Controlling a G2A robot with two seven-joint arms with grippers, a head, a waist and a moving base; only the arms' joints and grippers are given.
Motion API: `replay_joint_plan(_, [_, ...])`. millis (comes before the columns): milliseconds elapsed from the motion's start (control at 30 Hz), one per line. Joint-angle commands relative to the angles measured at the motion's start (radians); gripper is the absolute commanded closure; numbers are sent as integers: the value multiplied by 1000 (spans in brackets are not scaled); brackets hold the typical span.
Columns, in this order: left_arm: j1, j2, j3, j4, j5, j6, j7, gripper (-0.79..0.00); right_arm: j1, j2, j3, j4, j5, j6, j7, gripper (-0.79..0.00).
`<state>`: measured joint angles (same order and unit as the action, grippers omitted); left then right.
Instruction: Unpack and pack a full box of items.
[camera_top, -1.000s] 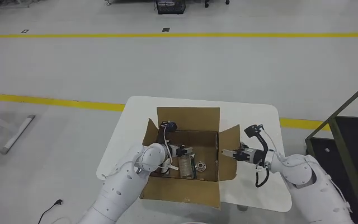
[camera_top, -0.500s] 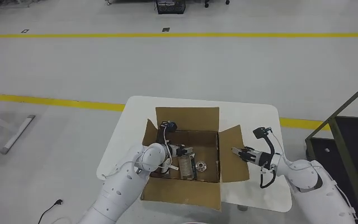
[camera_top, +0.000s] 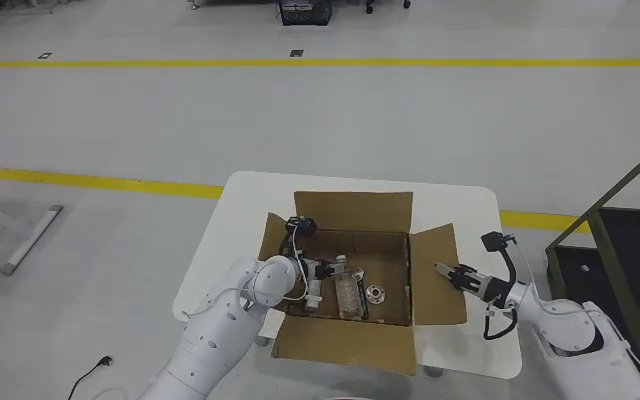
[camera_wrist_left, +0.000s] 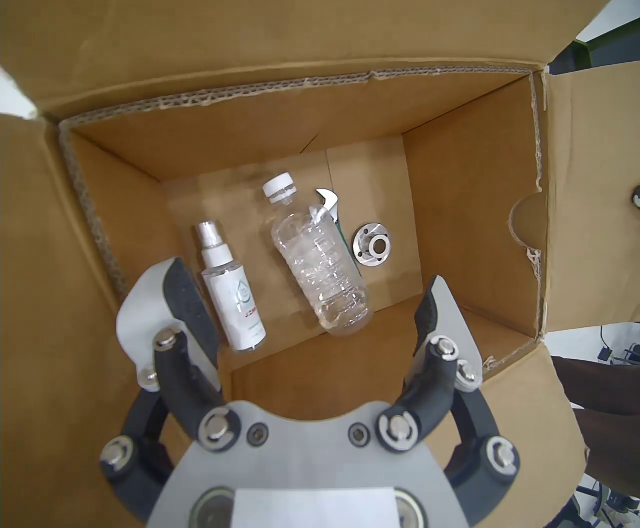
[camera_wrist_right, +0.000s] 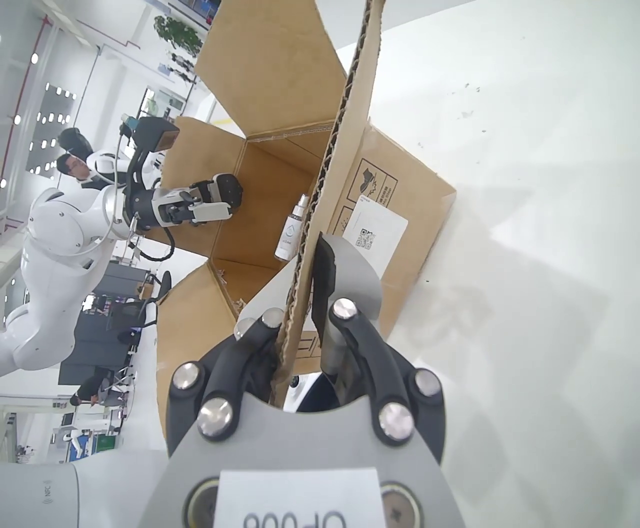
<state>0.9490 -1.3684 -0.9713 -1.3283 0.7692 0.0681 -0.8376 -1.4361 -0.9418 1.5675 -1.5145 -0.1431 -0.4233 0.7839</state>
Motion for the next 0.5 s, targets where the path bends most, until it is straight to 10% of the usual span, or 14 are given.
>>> replay_joint_plan(0, [0, 0, 0, 0, 0, 0, 0, -785, -13, 2, 15, -2, 2, 6, -4, 0])
replay_joint_plan(167, [0, 0, 0, 0, 0, 0, 0, -785, -40, 6, 35, -15, 3, 4, -8, 0])
replay_joint_plan(200, [0, 0, 0, 0, 0, 0, 0, -785, -42, 6, 36, -18, 0, 4, -8, -71])
replay_joint_plan(333, [0, 0, 0, 0, 0, 0, 0, -785, -46, 7, 37, -37, -13, -3, -23, -785])
replay_joint_plan(467, [0, 0, 0, 0, 0, 0, 0, -785, -60, 6, 46, -67, -39, -12, -73, -785])
